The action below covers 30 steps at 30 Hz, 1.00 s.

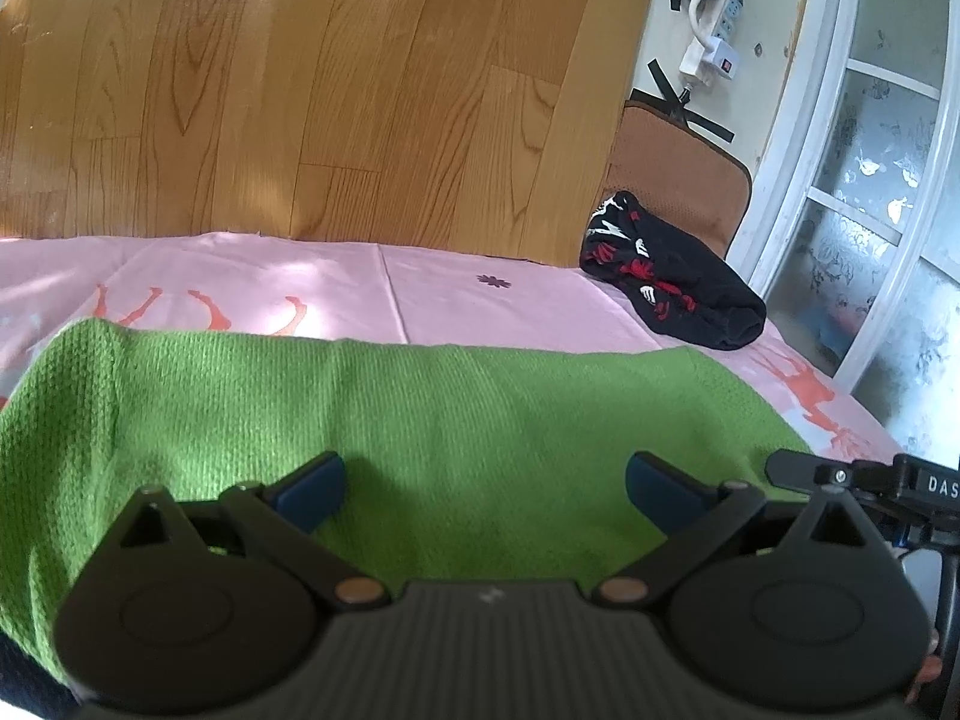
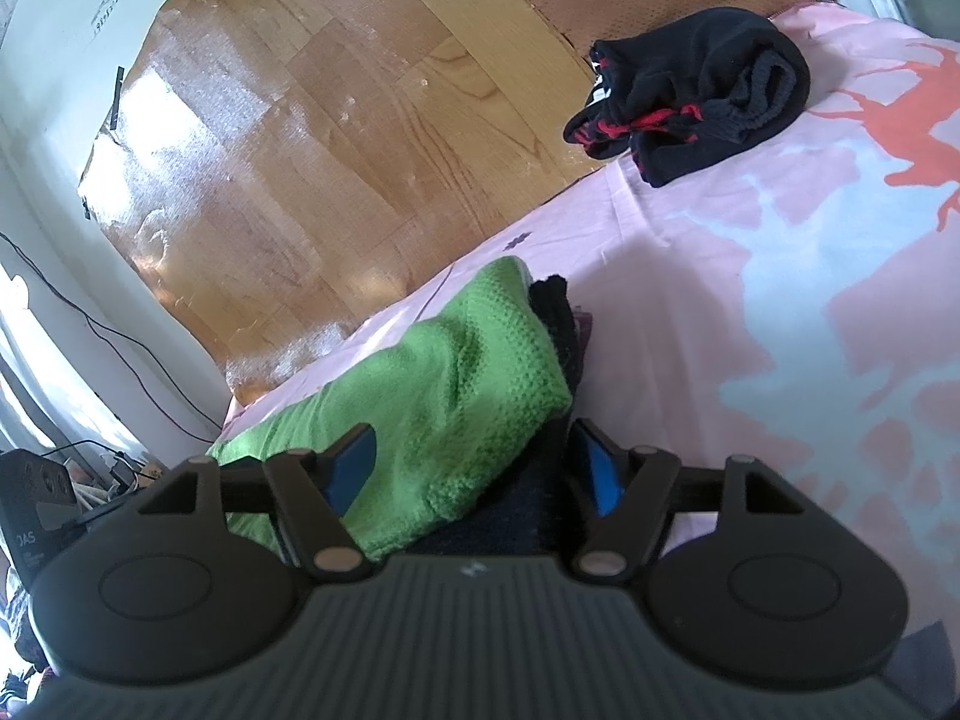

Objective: Fold small clothes

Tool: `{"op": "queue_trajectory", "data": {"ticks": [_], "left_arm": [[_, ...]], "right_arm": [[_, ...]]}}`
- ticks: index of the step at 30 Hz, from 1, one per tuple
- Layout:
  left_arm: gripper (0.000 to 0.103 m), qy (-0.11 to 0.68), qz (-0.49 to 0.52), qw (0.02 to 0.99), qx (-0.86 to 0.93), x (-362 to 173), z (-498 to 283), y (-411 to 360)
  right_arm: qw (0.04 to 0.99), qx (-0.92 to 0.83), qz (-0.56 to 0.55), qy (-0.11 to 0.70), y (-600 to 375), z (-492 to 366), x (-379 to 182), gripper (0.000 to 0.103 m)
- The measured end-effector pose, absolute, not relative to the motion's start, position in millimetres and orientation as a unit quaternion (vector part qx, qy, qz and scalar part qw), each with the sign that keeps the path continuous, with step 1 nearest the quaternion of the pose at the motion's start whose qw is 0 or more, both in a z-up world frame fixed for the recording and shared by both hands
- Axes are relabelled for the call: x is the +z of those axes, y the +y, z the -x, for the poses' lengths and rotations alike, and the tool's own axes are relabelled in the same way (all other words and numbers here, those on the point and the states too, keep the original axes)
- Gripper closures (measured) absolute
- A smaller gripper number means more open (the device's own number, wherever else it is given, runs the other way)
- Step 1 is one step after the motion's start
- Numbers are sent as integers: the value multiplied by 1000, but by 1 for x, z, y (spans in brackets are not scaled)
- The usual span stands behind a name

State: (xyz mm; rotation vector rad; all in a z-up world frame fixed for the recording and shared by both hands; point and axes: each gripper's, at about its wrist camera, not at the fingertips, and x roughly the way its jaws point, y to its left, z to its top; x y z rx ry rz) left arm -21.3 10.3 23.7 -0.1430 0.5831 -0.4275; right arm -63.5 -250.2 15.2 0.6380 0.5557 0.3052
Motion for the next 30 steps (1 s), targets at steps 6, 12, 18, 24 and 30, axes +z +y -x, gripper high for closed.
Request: {"op": "queue_trajectory", "data": {"ticks": [6, 12, 18, 24, 30], "left_arm": [[0, 285, 68, 933, -209, 24, 21, 10], [0, 285, 68, 933, -210, 24, 21, 11], [0, 285, 69, 933, -211, 24, 21, 11], [0, 279, 84, 933, -213, 25, 22, 17], [2, 284, 65, 934, -207, 23, 20, 10]], "right_arm": [[901, 149, -305, 269, -249, 63, 15, 27], [902, 156, -300, 269, -249, 62, 15, 25], [904, 153, -298, 265, -250, 62, 15, 24], [903, 150, -303, 267, -249, 63, 16, 22], [896, 126, -316, 287, -246, 65, 19, 49]]}}
